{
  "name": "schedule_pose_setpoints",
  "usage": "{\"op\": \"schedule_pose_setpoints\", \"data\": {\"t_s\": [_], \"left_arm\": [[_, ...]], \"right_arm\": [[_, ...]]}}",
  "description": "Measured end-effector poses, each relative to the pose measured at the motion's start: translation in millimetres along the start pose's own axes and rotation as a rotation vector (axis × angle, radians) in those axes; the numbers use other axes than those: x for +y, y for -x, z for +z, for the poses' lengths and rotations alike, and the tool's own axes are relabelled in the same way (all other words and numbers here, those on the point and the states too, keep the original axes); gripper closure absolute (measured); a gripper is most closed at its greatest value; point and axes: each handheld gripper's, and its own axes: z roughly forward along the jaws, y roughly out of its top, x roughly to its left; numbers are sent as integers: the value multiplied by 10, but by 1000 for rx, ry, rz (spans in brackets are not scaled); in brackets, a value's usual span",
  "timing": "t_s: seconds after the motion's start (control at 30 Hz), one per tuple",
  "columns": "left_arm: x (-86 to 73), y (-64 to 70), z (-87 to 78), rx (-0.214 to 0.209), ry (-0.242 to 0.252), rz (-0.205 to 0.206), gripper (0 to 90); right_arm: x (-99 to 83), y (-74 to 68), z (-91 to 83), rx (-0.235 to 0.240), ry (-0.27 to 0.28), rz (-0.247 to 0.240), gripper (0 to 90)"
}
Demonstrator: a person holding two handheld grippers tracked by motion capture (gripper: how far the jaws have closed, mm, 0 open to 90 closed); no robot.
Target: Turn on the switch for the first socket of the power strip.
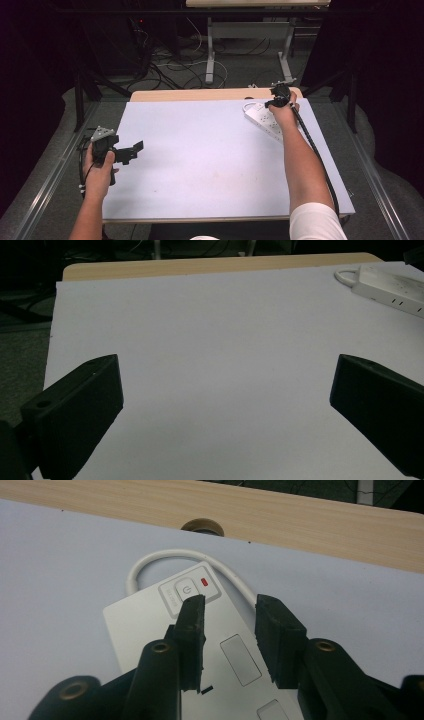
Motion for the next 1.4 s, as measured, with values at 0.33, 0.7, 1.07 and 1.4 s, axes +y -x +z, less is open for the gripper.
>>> {"op": "schedule_pose_setpoints", "data": {"t_s": [0.33,0.7,1.07,1.4], "left_arm": [[2,-6,2,4,-1,0,5],[5,23,13,16,-12,23,5],[1,12,21,15,-9,19,5],[3,30,36,12,-11,24,5]], "right_arm": [[-47,55,98,8,-36,17,777],[-81,40,178,3,-58,7,900],[-108,11,214,-22,-48,-5,900],[-207,75,197,-12,5,48,900]]}}
